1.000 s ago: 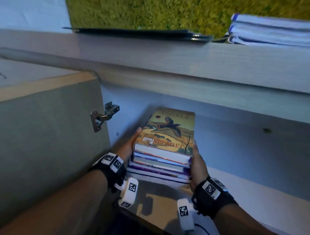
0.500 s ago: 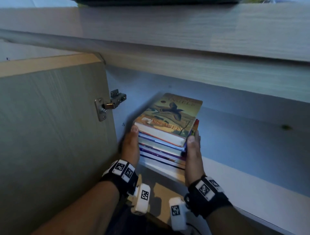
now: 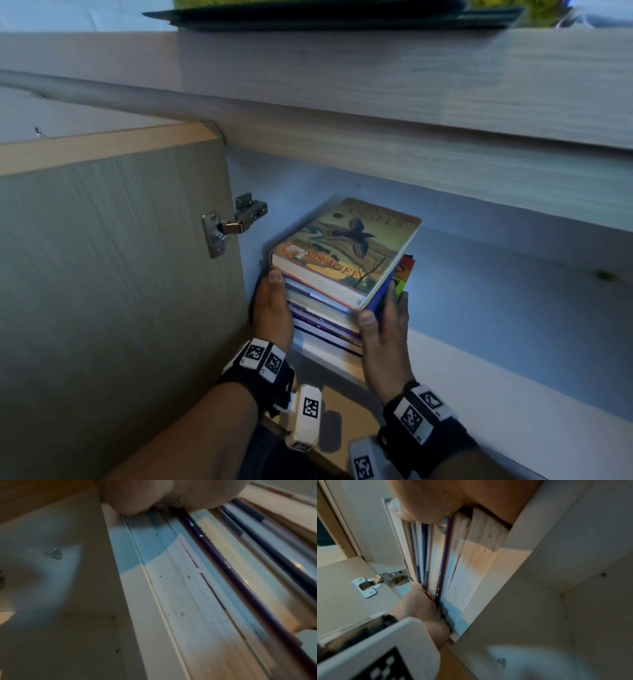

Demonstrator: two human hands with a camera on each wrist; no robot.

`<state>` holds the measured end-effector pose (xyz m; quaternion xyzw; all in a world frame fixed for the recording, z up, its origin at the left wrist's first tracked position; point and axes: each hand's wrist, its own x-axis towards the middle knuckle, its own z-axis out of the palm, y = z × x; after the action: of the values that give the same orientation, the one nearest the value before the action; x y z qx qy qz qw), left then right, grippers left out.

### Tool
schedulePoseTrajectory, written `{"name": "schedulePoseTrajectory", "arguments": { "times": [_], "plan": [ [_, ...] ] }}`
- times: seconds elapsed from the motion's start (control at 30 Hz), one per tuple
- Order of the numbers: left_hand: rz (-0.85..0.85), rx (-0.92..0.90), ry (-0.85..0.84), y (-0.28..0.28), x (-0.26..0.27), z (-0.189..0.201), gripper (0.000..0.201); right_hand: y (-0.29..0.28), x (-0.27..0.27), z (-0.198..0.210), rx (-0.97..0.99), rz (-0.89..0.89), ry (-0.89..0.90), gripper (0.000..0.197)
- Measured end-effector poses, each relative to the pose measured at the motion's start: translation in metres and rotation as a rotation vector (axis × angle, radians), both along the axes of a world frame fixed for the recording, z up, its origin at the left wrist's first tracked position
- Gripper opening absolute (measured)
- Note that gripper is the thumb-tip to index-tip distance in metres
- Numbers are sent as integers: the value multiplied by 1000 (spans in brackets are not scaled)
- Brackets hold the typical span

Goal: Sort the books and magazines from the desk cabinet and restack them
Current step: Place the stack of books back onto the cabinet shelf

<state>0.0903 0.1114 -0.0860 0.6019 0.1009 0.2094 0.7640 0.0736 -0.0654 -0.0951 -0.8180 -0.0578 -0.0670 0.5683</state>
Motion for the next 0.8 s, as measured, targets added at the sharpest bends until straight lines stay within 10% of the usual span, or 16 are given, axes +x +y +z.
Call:
{"name": "schedulePoseTrajectory", "arguments": {
  "times": [0.1,0.2,0.8],
  "plan": [
    [-40,163,-13,6,-7,4,17,1,0,1,65,-37,11,101],
    [-202,158,-34,20,-10,-1,43,-3,-1,2,74,6,2,86],
    [-36,312,20,20,-12,-8,38,-4,0,-6,-154,114,-62,114]
  ]
}}
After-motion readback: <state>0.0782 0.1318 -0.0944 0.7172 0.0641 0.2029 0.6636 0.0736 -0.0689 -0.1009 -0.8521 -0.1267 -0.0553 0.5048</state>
